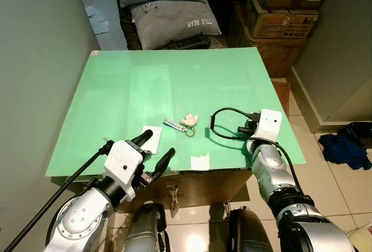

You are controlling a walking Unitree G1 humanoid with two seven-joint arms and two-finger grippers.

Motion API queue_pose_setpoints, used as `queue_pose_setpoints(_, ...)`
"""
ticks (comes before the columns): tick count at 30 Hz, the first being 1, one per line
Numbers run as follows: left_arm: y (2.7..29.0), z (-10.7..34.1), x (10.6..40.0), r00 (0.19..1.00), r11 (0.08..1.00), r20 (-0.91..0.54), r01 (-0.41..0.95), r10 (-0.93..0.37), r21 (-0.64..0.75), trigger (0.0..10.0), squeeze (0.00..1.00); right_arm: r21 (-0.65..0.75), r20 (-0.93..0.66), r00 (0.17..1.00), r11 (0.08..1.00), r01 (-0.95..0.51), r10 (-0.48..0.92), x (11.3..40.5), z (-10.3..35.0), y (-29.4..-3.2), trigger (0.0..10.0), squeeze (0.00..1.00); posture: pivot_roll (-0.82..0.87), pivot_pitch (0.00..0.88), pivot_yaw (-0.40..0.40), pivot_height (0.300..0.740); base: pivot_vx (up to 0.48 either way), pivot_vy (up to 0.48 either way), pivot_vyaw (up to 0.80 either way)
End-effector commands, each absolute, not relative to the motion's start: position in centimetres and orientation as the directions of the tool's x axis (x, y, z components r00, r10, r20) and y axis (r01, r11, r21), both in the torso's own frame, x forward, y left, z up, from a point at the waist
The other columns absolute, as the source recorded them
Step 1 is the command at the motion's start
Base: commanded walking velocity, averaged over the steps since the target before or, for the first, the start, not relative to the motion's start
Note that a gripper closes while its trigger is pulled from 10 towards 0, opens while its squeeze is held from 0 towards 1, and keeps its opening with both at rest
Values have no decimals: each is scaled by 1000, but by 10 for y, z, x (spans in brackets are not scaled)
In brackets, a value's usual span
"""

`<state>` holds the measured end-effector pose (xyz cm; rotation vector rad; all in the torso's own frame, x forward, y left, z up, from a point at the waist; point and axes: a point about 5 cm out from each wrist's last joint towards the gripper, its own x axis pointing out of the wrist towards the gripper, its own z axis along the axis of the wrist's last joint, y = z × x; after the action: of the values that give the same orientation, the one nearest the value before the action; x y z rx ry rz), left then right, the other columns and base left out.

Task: Hang keys on a hook

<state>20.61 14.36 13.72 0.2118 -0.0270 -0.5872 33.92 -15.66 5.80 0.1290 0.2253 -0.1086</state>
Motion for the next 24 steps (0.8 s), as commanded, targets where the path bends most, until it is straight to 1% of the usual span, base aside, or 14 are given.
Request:
queue_pose_setpoints(1, 144, 138, 206, 835, 814, -34, 544, -549, 204, 10000, 0, 102, -342, 936, 986, 129, -87, 324, 33, -156, 0, 0, 197, 187, 46, 646, 0, 0, 0)
queue_pose_setpoints(3, 143, 137, 207, 838, 818, -31, 540, -545, 200, 10000, 0, 86, -304, 950, 991, 102, -71, 327, 39, -154, 0, 0, 188, 183, 39, 646, 0, 0, 0)
queue_pose_setpoints(5, 143, 136, 208, 838, 819, -30, 539, -544, 199, 10000, 0, 85, -300, 952, 992, 98, -69, 328, 39, -154, 0, 0, 188, 183, 39, 646, 0, 0, 0)
queue_pose_setpoints(9, 138, 136, 214, 840, 825, -10, 534, -542, 184, 10000, 0, 48, -175, 984, 998, 43, -34, 339, 63, -148, 0, 0, 166, 165, 29, 646, 0, 0, 0)
queue_pose_setpoints(10, 137, 136, 216, 840, 825, -6, 535, -543, 183, 10000, 0, 40, -121, 992, 999, 24, -19, 343, 74, -145, 0, 0, 158, 157, 24, 646, 0, 0, 0)
queue_pose_setpoints(11, 137, 136, 216, 840, 825, -6, 535, -543, 183, 10000, 0, 40, -121, 992, 999, 24, -19, 343, 74, -145, 0, 0, 158, 157, 24, 646, 0, 0, 0)
queue_pose_setpoints(16, 134, 136, 221, 839, 827, 6, 534, -544, 173, 10000, 0, 60, -5, 1000, 998, -5, 6, 350, 100, -137, 0, 0, 141, 149, 22, 646, 0, 0, 0)
queue_pose_setpoints(22, 131, 134, 222, 834, 823, 7, 544, -552, 165, 10000, 0, 66, 25, 1000, 998, -9, 8, 349, 106, -137, 0, 0, 128, 146, 28, 646, 0, 0, 0)
queue_pose_setpoints(24, 130, 133, 223, 830, 819, 7, 549, -557, 166, 10000, 0, 67, -22, 1000, 998, -14, 15, 346, 99, -138, 0, 0, 125, 142, 29, 646, 0, 0, 0)
